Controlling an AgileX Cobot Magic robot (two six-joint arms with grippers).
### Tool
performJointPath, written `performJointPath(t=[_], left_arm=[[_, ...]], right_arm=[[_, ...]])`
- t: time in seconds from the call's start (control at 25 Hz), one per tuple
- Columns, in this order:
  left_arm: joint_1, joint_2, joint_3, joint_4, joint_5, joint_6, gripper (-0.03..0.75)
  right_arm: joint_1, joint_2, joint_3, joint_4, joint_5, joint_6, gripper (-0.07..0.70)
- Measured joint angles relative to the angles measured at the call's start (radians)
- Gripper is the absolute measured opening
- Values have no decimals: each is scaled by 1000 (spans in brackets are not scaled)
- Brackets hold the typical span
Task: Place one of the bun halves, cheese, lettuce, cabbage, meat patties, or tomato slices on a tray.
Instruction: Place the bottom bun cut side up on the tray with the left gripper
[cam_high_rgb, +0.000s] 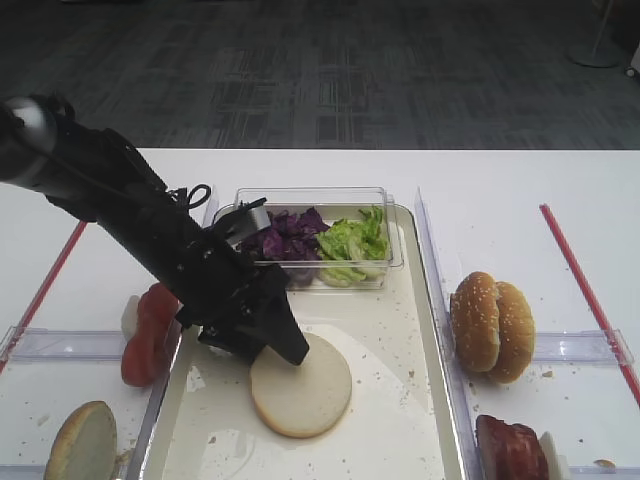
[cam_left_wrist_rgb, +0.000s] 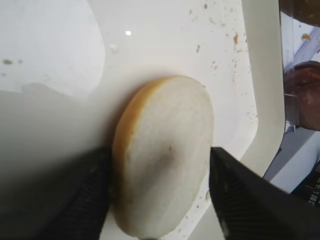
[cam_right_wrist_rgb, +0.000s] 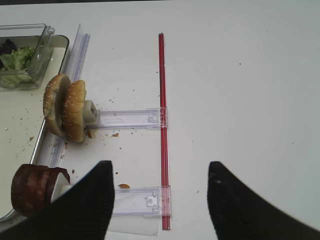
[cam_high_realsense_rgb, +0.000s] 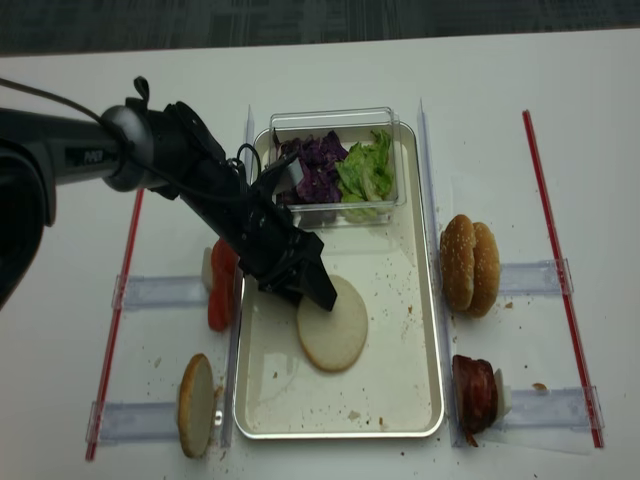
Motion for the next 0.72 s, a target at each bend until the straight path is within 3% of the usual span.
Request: performJointPath(t=[0.48,0.72], left_arm=[[0,0,-22,45,15,-5,420],[0,1,-126,211,71,-132,420]], right_arm=[[0,0,0,0,0,6,445],[0,0,0,0,0,6,445]])
